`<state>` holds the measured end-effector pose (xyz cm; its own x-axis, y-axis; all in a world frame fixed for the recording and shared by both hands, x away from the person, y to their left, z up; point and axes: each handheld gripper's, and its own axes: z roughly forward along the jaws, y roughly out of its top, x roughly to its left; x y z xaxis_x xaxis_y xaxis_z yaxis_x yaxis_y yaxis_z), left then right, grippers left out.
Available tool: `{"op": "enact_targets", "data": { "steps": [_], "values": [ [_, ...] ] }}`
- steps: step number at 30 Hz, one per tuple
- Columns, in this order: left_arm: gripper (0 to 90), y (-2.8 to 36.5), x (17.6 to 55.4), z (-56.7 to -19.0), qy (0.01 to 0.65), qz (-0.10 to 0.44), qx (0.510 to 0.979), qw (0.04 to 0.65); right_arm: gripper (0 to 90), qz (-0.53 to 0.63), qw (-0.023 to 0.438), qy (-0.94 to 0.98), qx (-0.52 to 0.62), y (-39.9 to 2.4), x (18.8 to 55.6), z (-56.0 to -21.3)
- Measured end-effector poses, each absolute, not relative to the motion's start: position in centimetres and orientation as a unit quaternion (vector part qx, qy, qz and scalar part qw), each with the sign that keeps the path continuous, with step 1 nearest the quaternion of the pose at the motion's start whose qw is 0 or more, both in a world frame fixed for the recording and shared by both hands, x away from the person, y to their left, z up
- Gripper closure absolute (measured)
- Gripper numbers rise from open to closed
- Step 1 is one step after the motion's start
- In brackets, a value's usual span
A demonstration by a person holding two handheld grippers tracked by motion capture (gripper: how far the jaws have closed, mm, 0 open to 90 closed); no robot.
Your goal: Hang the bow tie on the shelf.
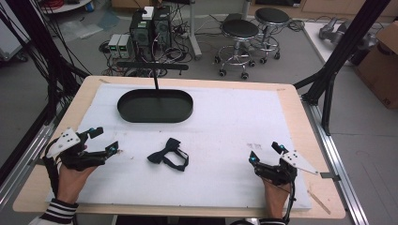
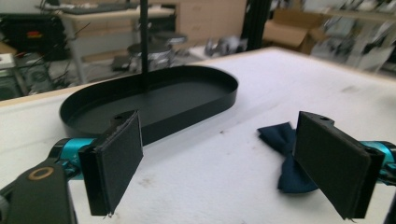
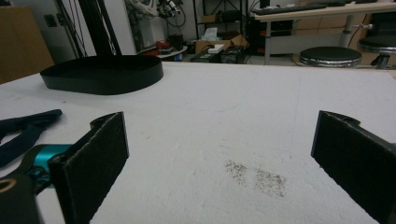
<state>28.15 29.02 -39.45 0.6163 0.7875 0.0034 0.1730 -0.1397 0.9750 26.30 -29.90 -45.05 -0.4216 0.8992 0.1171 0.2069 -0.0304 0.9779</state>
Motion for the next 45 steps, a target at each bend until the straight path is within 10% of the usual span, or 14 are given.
{"op": "enact_targets", "data": {
  "steps": [45],
  "values": [
    [24.6,15.7,33.0,-38.4,0.297,0.123,0.880,0.350,2.9,0.566,0.305,0.626,0.441,-29.9,26.4,-45.1]
  ]
}}
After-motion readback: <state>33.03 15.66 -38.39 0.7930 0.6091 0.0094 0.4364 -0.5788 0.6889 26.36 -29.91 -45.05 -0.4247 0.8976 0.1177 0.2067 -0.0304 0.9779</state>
